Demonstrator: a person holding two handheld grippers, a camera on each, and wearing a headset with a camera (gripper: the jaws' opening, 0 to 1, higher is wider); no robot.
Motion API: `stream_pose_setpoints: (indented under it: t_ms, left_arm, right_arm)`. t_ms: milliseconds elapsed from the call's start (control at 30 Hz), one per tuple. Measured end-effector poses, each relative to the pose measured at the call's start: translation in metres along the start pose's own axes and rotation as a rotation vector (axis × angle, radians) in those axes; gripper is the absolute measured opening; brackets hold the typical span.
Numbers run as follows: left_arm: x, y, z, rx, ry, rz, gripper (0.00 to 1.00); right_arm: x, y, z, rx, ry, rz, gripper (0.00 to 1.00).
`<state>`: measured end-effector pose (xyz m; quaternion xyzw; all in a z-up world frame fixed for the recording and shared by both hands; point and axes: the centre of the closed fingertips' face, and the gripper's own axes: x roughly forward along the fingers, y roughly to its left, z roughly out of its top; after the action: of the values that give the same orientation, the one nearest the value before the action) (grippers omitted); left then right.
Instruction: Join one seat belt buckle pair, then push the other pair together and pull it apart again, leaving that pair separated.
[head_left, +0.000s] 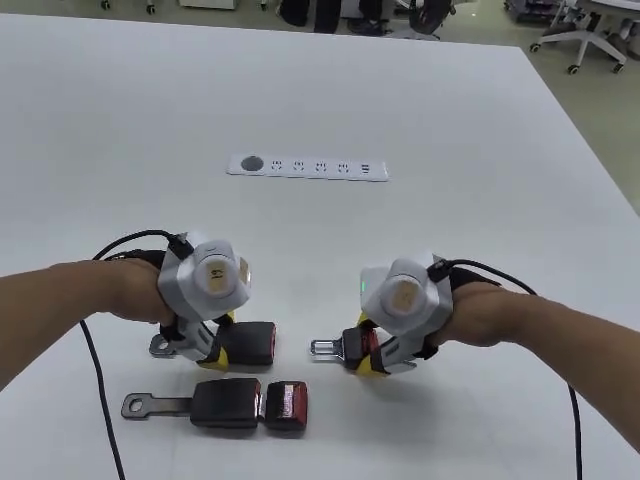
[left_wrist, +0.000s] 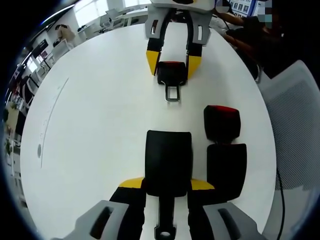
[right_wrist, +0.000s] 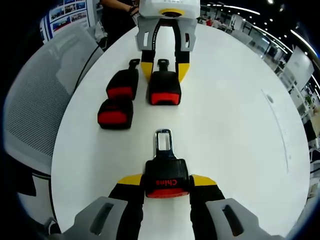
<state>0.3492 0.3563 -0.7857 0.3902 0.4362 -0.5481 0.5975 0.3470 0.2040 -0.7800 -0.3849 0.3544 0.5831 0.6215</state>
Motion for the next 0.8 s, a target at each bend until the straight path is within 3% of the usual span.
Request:
stream_pose_setpoints:
  t_ms: [133, 500, 800]
  left_arm:
    - [0.000, 0.000, 0.000, 0.000, 0.000, 0.011, 0.34]
    - [-0.004, 0.000, 0.000, 0.027, -0.005, 0.040, 0.40]
    - [-0.016, 0.003, 0.002, -0.027, -0.048, 0.071, 0.44]
  right_arm:
    - [0.001, -0.001, -0.002, -0.032, 0.004, -0.006, 0.32]
    - [-0.008, -0.006, -0.002, 0.025, -0.020, -0.049, 0.35]
    - [-0.022, -0.005, -0.005, 0.061, -0.039, -0.077, 0.40]
